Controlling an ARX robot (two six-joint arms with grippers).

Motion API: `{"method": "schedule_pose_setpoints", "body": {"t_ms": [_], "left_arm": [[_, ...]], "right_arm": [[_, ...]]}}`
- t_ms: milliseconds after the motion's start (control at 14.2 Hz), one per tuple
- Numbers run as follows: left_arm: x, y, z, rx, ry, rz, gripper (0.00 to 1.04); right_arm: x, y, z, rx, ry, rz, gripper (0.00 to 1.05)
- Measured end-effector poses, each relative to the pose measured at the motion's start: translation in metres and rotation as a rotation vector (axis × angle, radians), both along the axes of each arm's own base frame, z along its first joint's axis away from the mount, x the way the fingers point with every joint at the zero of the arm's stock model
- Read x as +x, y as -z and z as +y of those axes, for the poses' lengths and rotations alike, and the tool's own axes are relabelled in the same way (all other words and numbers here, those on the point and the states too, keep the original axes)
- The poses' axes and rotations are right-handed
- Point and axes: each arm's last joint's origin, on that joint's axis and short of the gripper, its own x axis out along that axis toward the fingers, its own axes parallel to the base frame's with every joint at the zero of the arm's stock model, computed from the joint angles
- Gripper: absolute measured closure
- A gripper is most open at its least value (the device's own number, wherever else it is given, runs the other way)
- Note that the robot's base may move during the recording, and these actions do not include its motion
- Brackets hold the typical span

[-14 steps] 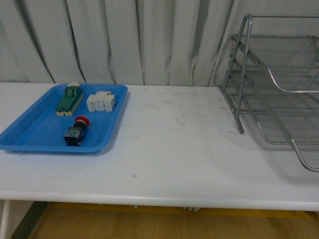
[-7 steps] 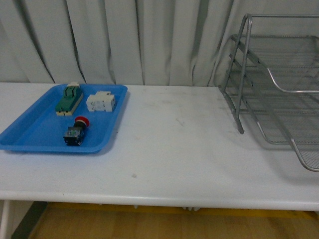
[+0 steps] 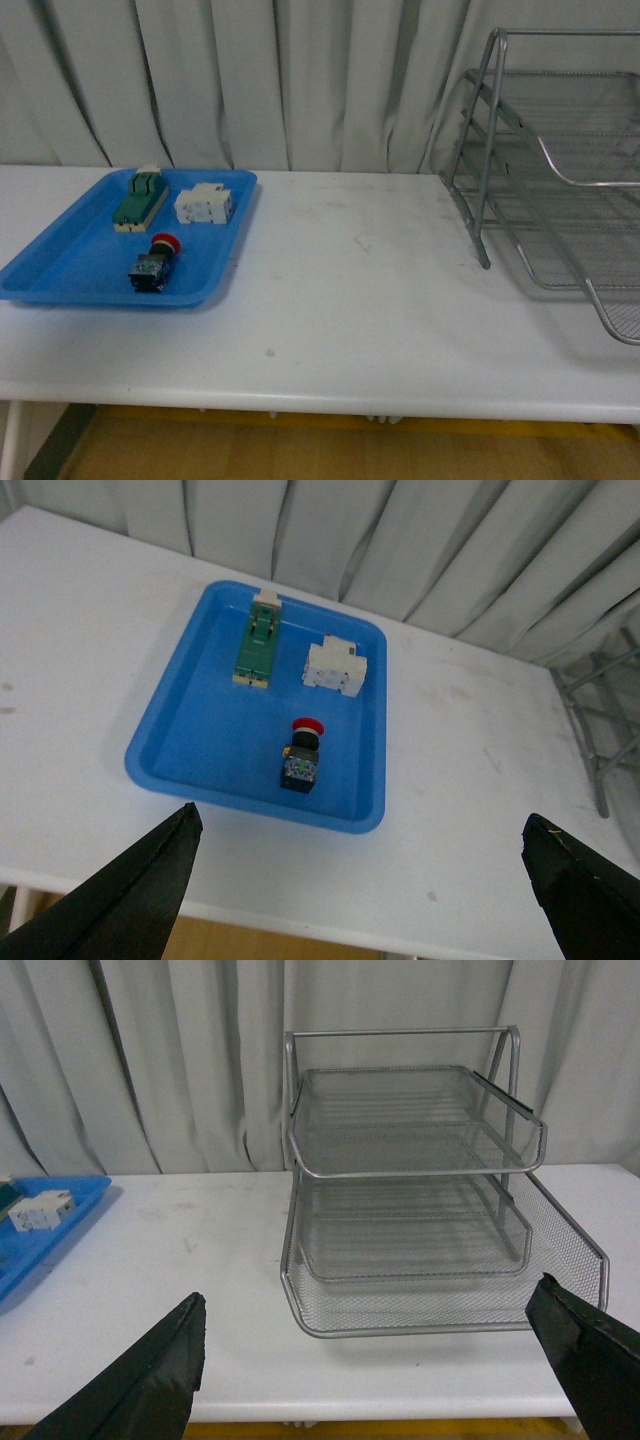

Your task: Place button on rack with both arms

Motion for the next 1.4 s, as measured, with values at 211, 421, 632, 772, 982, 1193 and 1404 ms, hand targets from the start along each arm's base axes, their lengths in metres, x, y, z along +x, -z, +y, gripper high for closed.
{"method": "schedule_pose_setpoints", "body": {"t_ms": [211, 421, 632, 772, 982, 1193, 1404], "left_arm": [[0.102, 0.02, -0.025, 0.068, 0.079, 0.177, 0.07], [0.174, 0.065, -0.046, 0.149, 0.115, 0.355, 0.07], [0.202, 0.107, -0.052, 0.231, 0.134, 0.451, 0.07], [0.21, 0.129, -0.049, 0.3, 0.135, 0.467, 0.07], [0.219, 0.152, -0.039, 0.299, 0.123, 0.459, 0.07], [0.227, 0.173, -0.03, 0.276, 0.113, 0.484, 0.07], [0.238, 0.188, -0.025, 0.256, 0.099, 0.516, 0.07]], "right_arm": [[0.0, 0.0, 0.0, 0.0, 0.0, 0.0, 0.06], [0.0, 0.0, 0.0, 0.0, 0.0, 0.0, 0.06], [0.0, 0.0, 0.0, 0.0, 0.0, 0.0, 0.06], [0.0, 0.0, 0.0, 0.0, 0.0, 0.0, 0.06], [0.0, 0.0, 0.0, 0.0, 0.0, 0.0, 0.06], [0.0, 0.0, 0.0, 0.0, 0.0, 0.0, 0.06], [0.0, 0.0, 0.0, 0.0, 0.0, 0.0, 0.06]]}}
